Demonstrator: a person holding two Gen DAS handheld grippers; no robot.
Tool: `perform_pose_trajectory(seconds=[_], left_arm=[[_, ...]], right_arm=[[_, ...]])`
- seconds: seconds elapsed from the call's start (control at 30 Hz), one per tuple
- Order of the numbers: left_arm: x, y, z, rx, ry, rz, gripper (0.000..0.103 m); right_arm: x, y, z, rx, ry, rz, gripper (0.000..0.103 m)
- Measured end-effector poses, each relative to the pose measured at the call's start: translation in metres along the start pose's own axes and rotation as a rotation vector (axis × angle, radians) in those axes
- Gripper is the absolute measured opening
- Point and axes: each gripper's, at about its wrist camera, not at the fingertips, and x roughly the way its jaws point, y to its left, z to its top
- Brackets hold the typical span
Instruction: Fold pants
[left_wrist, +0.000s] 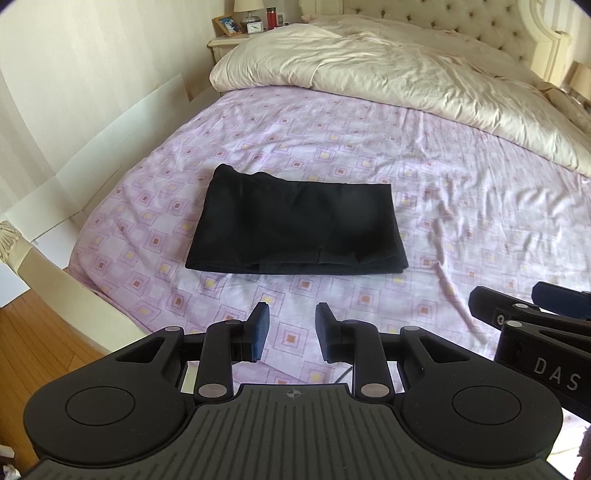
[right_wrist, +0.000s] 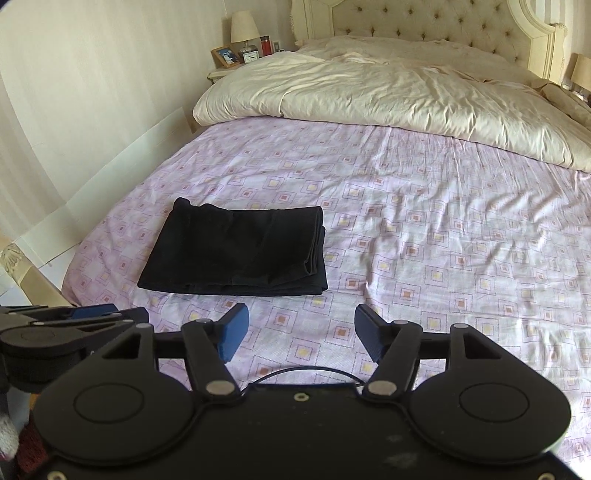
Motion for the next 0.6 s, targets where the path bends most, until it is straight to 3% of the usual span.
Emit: perform_pose_trajectory(seconds=[0.6], left_arm=[[-0.0004, 0.0007, 0.0017, -0.002, -0.006, -0.003, 0.027]], right_arm=[[0.0007, -0.0026, -0.0012, -0.009, 0.009, 0.030, 0.068]])
